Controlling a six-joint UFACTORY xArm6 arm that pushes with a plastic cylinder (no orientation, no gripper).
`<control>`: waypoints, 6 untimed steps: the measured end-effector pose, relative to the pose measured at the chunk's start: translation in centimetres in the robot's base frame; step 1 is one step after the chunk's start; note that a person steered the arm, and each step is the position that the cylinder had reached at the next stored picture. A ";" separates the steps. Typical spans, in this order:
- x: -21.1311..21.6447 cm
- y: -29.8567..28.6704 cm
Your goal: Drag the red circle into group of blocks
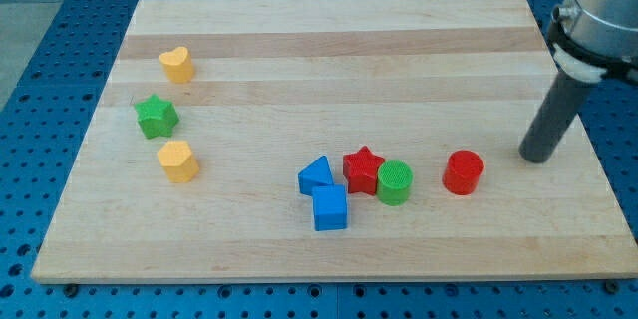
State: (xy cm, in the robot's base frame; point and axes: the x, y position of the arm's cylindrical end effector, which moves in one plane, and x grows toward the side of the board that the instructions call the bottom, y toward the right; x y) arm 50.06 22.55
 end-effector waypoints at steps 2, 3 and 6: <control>2.5 -4.2; 2.5 -7.5; 2.5 -13.8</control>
State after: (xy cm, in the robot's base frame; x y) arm 52.56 8.74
